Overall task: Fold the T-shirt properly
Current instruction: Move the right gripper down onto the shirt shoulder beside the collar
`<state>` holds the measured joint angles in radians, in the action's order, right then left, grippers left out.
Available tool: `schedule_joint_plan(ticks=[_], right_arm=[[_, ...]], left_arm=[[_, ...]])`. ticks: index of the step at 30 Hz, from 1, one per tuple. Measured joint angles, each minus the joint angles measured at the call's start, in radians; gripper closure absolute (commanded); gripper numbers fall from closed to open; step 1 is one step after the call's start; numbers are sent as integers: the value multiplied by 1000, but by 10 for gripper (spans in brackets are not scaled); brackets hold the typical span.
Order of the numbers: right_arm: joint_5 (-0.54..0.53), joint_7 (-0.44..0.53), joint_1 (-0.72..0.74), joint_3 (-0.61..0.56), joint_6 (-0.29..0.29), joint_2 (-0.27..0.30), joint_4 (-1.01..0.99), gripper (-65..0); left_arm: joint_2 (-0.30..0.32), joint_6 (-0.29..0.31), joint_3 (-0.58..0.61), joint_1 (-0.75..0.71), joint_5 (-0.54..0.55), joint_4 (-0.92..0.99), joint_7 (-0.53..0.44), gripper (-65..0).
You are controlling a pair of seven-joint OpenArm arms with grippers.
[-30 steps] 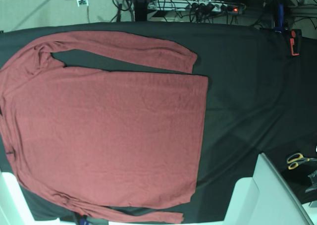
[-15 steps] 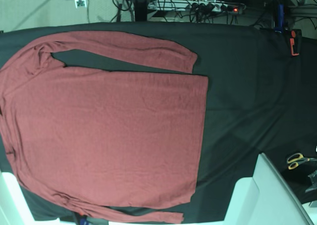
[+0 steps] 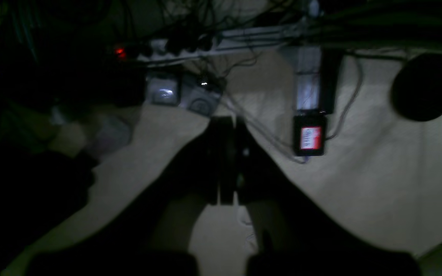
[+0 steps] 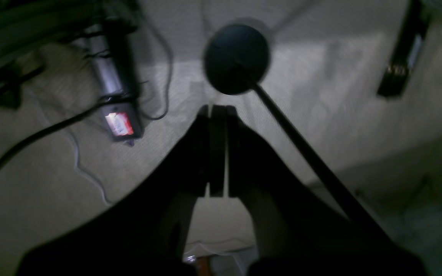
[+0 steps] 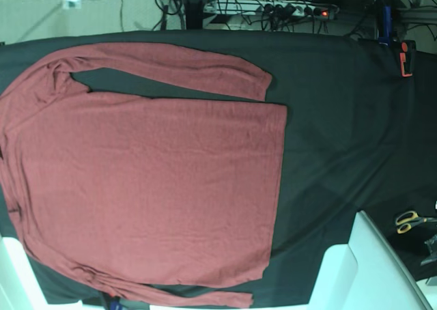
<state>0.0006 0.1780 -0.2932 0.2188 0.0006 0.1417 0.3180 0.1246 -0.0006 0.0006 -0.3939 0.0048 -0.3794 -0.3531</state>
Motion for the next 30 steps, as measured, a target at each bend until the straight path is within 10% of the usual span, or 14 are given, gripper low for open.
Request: schedule_joint_plan(ticks=[18,26,30], right_arm=[[2,-673,-304,214,8,-80,999,0],[-3,-751,-370,223,0,-103,1334,-2],[-14,-751,-326,249,7,-109,1397,-21]], left_arm=[[64,0,-2,-338,1,-591,-6,0],[54,-3,-133,-531,4,-1041,-2,0],[55,0,-179,-571,208,-1213,12,0]])
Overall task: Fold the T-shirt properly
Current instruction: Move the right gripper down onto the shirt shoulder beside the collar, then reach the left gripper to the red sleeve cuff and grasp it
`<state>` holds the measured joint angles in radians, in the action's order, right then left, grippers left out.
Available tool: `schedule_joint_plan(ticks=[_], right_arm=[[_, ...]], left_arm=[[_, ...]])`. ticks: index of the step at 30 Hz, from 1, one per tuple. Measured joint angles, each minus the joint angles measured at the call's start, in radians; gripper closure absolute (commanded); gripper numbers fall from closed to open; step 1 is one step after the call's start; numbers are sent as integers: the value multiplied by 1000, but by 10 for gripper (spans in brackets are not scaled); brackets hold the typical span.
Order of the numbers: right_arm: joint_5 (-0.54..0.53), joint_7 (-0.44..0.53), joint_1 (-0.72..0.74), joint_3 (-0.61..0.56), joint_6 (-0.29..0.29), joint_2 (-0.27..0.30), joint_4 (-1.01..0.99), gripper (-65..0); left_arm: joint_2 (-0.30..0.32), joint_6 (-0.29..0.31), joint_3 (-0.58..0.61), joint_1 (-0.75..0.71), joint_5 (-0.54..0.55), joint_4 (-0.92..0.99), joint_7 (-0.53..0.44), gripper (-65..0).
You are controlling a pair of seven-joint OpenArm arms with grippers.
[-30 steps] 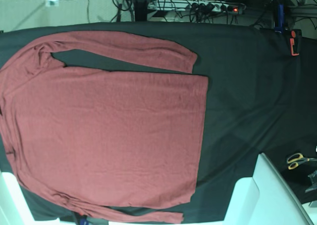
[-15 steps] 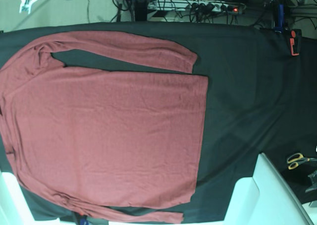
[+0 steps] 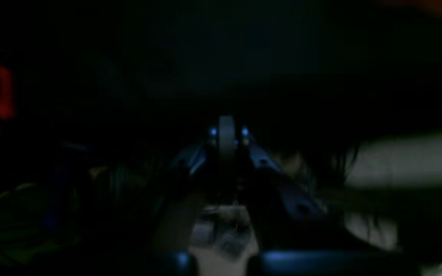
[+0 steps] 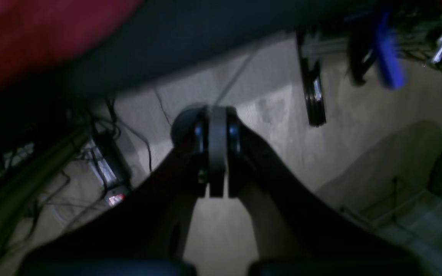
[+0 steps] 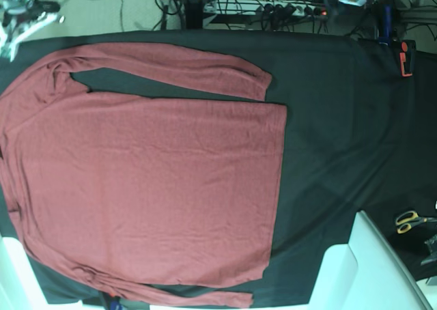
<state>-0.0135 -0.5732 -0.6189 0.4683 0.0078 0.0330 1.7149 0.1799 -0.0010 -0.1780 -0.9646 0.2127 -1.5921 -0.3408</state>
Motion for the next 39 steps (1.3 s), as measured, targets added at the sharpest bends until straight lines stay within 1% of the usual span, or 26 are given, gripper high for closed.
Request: schedule_joint_plan(ticks=[1,2,3,4,5,6,7,8,9,10,12,13,15,17,19,20,22,24,25,27,31,32,34,36,39], right_arm=[[5,-1,21,12,1,1,3,-50],[2,0,40,22,0,1,8,-92],[-23,4,60,30,2,2,13,-155],[-65,4,77,46,42,1,15,-225],[-121,2,89,71,91,-1,15,-303],[-165,0,95,97,137,-3,14,-362],[-200,-3,100,124,189,-4,12,-414],[-237,-5,105,150,232,-3,10,-453],[-267,-6,111,177,278,-3,6,-477],[-303,-5,121,204,325,-1,-3,-482],[-354,-1,142,237,394,0,-31,-482],[-372,-4,157,249,412,0,-52,-482],[-399,-17,177,283,421,-3,-93,-482],[-401,-62,198,311,416,6,-131,-486],[-411,-77,216,346,419,13,-167,-488],[-418,-84,225,356,441,21,-182,-488],[-458,-76,242,381,548,34,-216,-486],[-465,-82,269,415,609,27,-248,-485],[-461,-94,279,433,627,26,-261,-483],[-457,-135,294,463,640,28,-277,-483],[-454,-158,297,477,648,28,-280,-482],[-455,-158,297,477,648,29,-279,-482],[-454,-165,296,467,656,48,-280,-482],[-455,-158,296,471,655,64,-280,-482],[-455,-160,296,475,655,63,-279,-482]], left_arm=[[5,0,-8,-2,64,-24,-2,0],[14,0,-10,0,110,-42,1,0],[30,0,-8,5,150,-54,0,0],[53,0,0,12,191,-63,-1,0],[72,0,11,21,216,-65,-3,-61],[85,-4,26,35,237,-63,-3,-128],[94,-11,40,49,268,-60,-3,-183],[100,-10,56,63,271,-58,-1,-229],[103,-7,76,75,282,-58,0,-263],[103,-6,99,88,299,-58,0,-283],[100,-6,139,112,314,-57,1,-283],[98,-6,159,127,315,-51,0,-283],[98,-7,201,167,317,-23,3,-283],[98,-6,232,200,316,2,4,-283],[97,-6,248,218,316,24,0,-283],[94,-7,256,229,317,37,0,-283],[95,-6,276,250,319,68,1,-283],[94,-7,302,283,320,94,1,-283],[94,-5,315,300,319,106,0,-283],[94,-3,332,322,320,117,0,-283],[95,-10,363,324,306,117,0,-283],[95,-10,369,323,264,117,3,-283],[96,-6,366,322,150,115,3,-283],[98,-8,362,322,90,107,5,-283],[93,-6,363,325,131,84,3,-286]])
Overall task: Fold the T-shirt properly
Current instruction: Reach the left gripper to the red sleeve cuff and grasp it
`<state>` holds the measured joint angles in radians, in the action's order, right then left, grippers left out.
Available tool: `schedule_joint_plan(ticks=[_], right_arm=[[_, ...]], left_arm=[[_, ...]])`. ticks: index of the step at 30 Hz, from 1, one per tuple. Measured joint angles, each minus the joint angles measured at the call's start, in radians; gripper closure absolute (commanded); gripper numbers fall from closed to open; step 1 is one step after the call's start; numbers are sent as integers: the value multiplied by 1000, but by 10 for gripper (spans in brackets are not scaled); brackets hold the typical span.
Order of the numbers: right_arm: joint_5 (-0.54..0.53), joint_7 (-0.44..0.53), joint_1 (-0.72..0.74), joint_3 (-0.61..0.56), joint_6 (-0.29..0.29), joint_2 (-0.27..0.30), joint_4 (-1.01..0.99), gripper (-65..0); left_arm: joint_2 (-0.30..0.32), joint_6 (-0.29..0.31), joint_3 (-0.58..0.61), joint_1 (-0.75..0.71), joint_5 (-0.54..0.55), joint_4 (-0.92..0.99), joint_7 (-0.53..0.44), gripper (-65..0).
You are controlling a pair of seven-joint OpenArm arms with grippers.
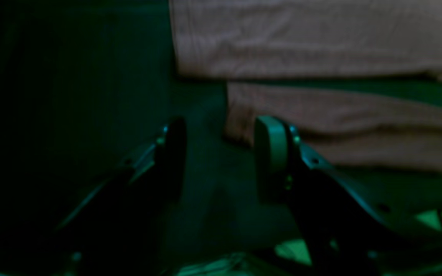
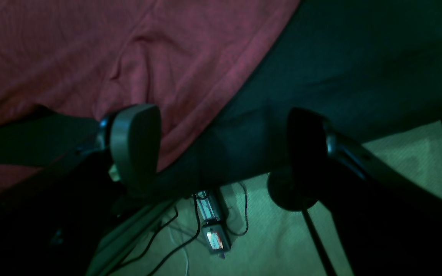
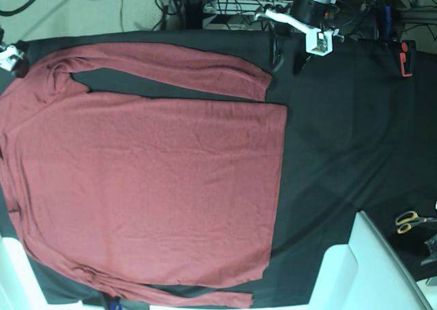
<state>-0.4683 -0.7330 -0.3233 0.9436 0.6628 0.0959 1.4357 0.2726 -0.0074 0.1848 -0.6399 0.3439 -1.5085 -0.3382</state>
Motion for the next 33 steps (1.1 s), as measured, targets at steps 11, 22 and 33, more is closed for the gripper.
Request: schedule_joint_plan(ticks=[11,22,33], right_arm=[[0,-1,-2,-6,0,0,0,-482],[0,-3,-2,-6,0,19,-1,-482],[0,-2,1,-8,0,19,-1,-482]], left_arm=[[-8,-8,3,124,344,7,277,-285],[-17,-8,1,125,346,1,299,-291],[-68,-8,8,160,354,85,305,-402]])
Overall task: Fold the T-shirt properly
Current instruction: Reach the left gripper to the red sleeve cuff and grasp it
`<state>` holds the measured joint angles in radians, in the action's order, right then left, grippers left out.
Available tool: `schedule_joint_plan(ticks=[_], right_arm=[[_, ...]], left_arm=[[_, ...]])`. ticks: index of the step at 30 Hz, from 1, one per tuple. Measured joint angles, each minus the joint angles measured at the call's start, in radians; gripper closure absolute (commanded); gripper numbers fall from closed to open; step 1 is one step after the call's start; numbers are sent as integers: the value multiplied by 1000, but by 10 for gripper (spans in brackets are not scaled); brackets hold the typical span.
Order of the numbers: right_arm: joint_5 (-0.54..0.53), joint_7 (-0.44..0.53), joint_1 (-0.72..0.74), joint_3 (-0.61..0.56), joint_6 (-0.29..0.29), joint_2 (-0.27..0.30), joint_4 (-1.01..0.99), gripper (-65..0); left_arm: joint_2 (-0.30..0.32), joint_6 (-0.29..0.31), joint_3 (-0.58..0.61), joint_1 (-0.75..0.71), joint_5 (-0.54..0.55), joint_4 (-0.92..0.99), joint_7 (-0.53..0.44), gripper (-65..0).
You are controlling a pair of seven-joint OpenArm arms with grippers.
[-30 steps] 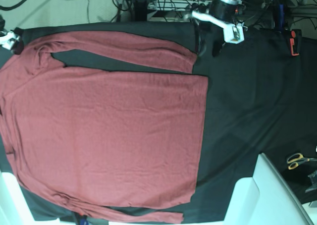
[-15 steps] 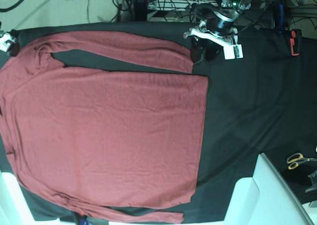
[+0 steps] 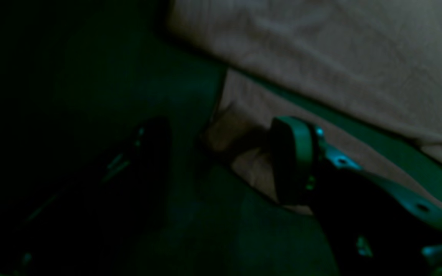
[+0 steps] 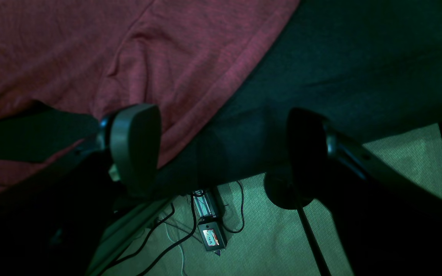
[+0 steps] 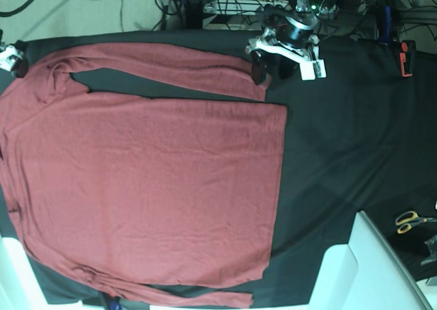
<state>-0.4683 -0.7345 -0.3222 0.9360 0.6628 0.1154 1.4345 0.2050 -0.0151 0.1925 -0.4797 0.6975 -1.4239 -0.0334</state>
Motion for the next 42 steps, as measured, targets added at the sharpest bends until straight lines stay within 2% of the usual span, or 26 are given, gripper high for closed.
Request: schedule_joint_plan(ticks=[8,11,16,22,29,30,34,36,42], right_arm=[[0,0,0,0,0,0,0,-482],[0,0,0,0,0,0,0,-482],[0,0,0,0,0,0,0,-482],[2,4,25,3,-3,0,-77,-482],[3,8,85,8,5,35,-224,-480],[2,8,92,8,28,35,-232,-480],[-3,10,122,8,28,30,-264,-479],[-3,13,129,8,27,31,-272,-447],[-3,12,130,7,27,32,-285,-300]], left_arm=[[-1,3,1,24,0,19,-7,-402],[-22,3,-1,45,0,37,-11,-402],[-33,2,23,54,-1,49,-29,-364],[-44,4,73,66,0,52,0,-234],[-33,-1,64,67,-1,54,-3,-2],[-34,0,64,66,0,53,-3,0],[-35,0,66,66,0,53,-2,0],[-35,0,66,66,0,54,-3,0],[-33,0,71,63,0,53,-3,0]])
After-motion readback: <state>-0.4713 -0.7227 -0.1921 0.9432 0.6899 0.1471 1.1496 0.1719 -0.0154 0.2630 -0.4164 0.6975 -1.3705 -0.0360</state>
